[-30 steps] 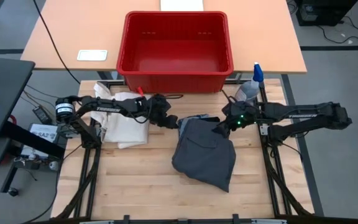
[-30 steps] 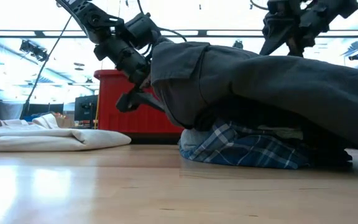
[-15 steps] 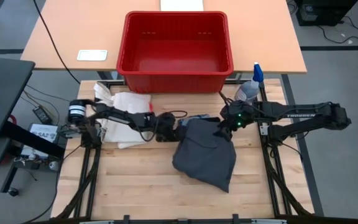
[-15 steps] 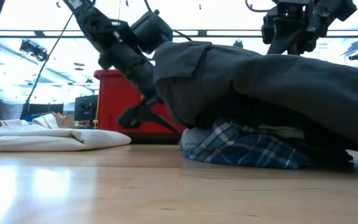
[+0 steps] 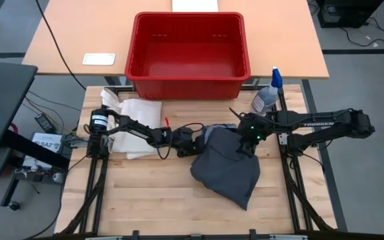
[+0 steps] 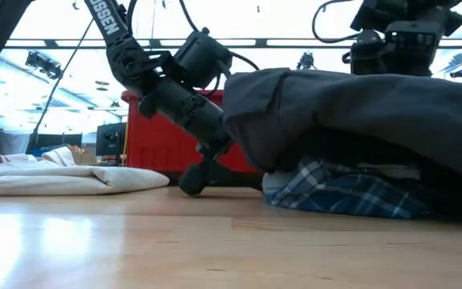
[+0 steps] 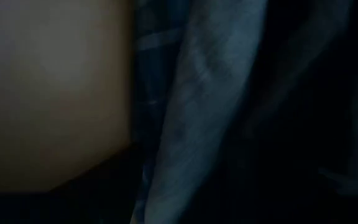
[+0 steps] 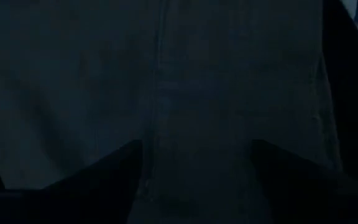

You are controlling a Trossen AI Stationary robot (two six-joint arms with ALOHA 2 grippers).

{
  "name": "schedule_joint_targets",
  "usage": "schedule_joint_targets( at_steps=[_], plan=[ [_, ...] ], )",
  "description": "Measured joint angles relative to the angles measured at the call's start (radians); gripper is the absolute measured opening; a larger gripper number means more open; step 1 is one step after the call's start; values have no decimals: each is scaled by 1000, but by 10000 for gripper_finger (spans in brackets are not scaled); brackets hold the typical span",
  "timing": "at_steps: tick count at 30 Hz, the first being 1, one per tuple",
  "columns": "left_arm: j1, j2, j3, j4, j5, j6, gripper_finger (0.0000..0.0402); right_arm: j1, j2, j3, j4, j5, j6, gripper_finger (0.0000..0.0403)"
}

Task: Sort clothes
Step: Put the stacked clothes into the red bin

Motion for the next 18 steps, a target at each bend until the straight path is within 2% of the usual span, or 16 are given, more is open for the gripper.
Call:
schedule_joint_targets(
  at_steps=[7,12,15,18],
  plan=[
    [1,-3,0,4,-24,38,298,17,-13,72,-109,7,-18,307],
    [-4,-3,0,3,-23,49,298,43,-33,173,-333,-6,-7,292],
    [-4,-3,0,3,-22,54,298,68,-56,178,-468,-27,37,285],
    [-1,-4,0,3,-20,55,298,100,-84,146,-527,-24,60,279]
  ],
)
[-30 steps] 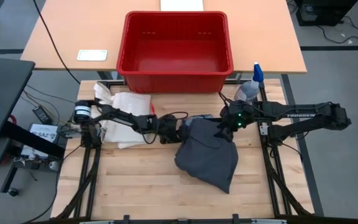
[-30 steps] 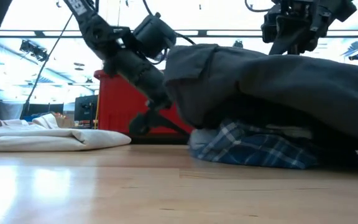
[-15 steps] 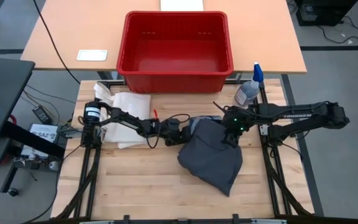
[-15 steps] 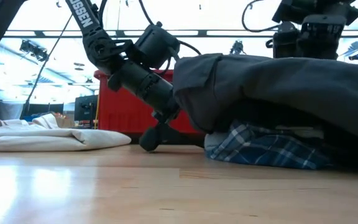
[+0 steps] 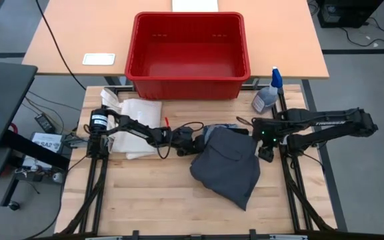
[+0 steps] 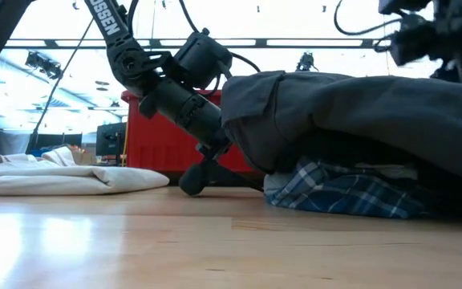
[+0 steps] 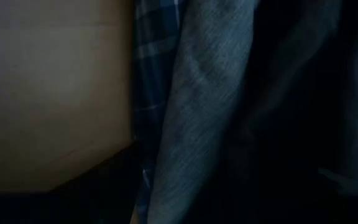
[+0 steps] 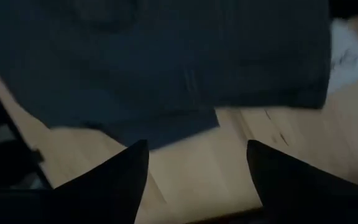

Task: Sort clothes
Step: Put the stacked clothes into the red bin

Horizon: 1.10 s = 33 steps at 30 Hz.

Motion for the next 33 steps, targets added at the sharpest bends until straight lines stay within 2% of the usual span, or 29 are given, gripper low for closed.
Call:
schedule_joint_targets(
  at_steps=[9,15,18,22,26,29,33],
  plan=[
    [12,0,0,-1,49,16,298,63,7,-246,147,-31,103,261],
    [21,0,0,-1,72,25,298,109,18,-369,405,80,142,245],
    [27,0,-1,-3,94,33,298,117,18,-417,588,162,106,240],
    [34,0,-2,-9,109,48,298,113,44,-479,831,275,-22,238],
    [45,0,-3,-11,117,44,298,77,85,-501,1043,291,-131,238],
    [51,-1,-4,3,151,49,298,46,98,-484,1070,291,-161,237],
    [50,0,-6,79,155,68,298,0,89,-465,997,302,-139,237]
  ],
)
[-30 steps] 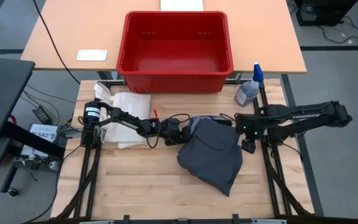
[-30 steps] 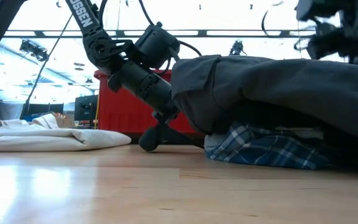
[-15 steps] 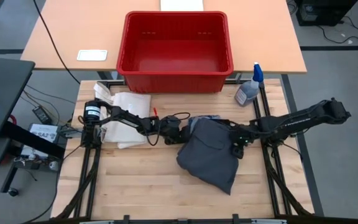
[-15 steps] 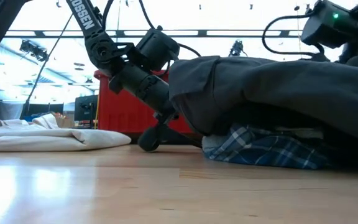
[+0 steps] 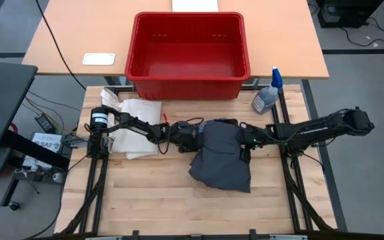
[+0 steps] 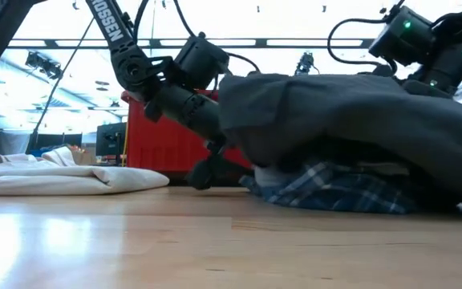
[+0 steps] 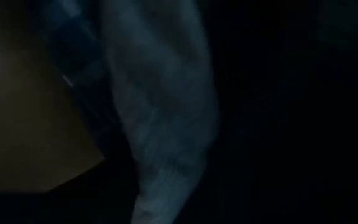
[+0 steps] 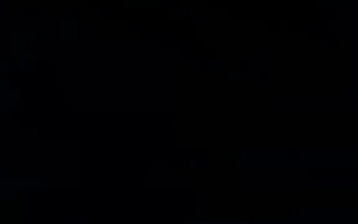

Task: Sort clothes
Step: Put the stacked clothes into the red bin

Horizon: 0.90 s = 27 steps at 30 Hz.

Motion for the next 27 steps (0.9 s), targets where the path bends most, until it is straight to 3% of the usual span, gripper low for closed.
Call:
schedule_joint_targets(
  at_steps=[5,10,17,24,27],
  plan=[
    [2,0,1,95,-71,32,298,-38,-15,3,-94,-42,20,237],
    [23,0,3,157,-79,100,298,-67,-16,3,-108,-85,53,237],
    [17,0,4,175,71,117,298,-97,-16,3,-129,-119,67,237],
    [8,-3,7,-78,83,126,302,-122,-16,5,-125,-126,63,237],
    [19,-4,8,-113,107,172,317,-131,-16,5,-126,-132,63,237]
  ],
)
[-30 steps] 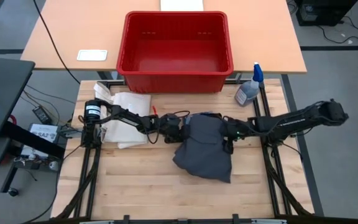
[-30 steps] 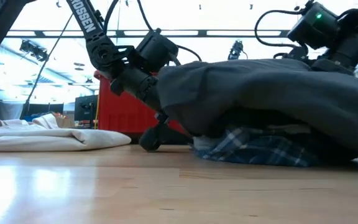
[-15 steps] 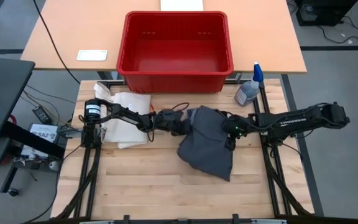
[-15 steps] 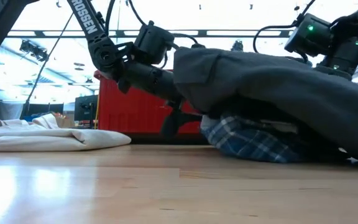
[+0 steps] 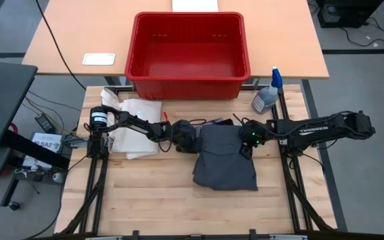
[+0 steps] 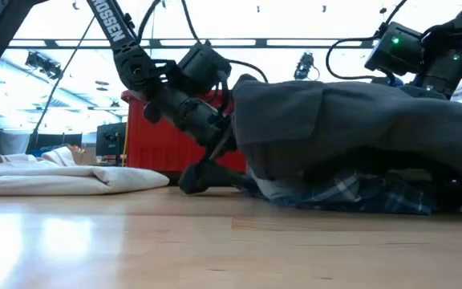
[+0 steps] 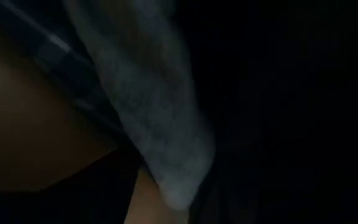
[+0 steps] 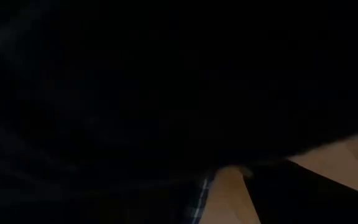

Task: Sort clothes
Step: Put the stacked clothes into the red bin

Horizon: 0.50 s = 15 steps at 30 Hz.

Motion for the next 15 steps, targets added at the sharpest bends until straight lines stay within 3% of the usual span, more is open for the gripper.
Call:
schedule_joint_targets(
  at_steps=[4,6,10,15],
  plan=[
    [13,-18,-3,-28,193,87,341,-11,0,0,-4,-44,2,237],
    [6,-46,-23,-46,239,120,347,-14,0,0,-5,-53,2,237],
    [10,-124,-115,-50,223,146,349,-18,0,0,-5,-66,9,237],
    [37,-249,-271,-39,131,150,350,-18,0,0,-4,-60,5,237]
  ],
)
